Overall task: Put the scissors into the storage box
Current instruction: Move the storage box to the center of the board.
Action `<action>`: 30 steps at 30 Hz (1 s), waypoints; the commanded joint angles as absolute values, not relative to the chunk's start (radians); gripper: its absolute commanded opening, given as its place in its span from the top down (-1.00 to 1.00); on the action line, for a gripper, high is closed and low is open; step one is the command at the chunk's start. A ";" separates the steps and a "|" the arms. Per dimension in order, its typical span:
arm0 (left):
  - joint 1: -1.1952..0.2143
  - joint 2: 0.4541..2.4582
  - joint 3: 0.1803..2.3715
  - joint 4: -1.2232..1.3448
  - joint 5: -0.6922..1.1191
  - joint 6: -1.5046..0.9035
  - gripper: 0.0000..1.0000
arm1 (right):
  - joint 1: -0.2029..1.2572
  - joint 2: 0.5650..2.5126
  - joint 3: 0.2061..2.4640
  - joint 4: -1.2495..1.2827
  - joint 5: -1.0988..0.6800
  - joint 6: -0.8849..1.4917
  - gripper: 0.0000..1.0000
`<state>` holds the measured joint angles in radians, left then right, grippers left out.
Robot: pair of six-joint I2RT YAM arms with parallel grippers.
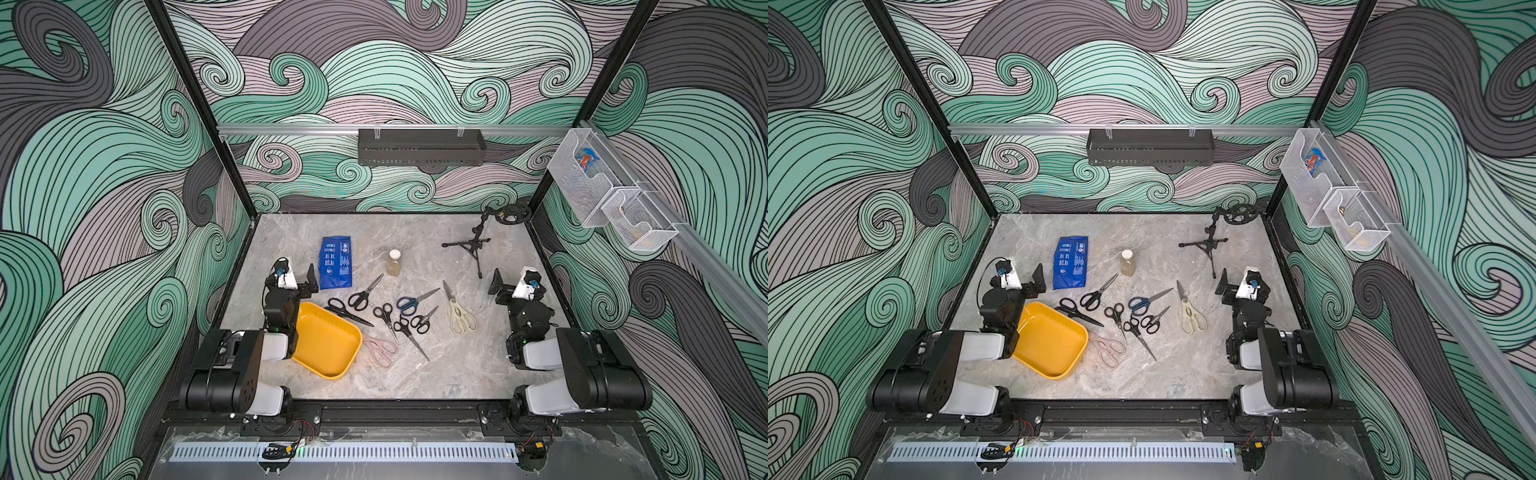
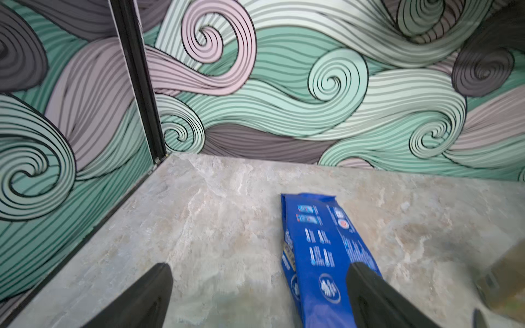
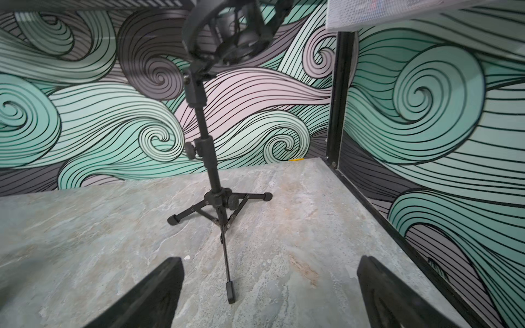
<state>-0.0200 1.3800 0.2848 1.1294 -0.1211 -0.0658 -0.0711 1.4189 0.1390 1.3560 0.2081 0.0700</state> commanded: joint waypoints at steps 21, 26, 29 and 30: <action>-0.060 1.062 0.550 -0.321 0.168 -0.771 -0.96 | -0.010 1.144 0.634 0.129 -0.065 0.632 -1.00; -0.084 1.056 0.484 -0.332 0.199 -0.825 -0.96 | 0.135 1.137 0.657 -0.020 -0.026 0.580 -0.99; -0.085 1.069 0.509 -0.293 0.187 -0.843 -0.96 | 0.192 1.113 0.673 -0.064 0.024 0.548 -0.99; -0.085 1.074 0.538 -0.293 0.172 -0.836 -0.97 | 0.203 1.107 0.687 -0.082 0.036 0.534 -0.98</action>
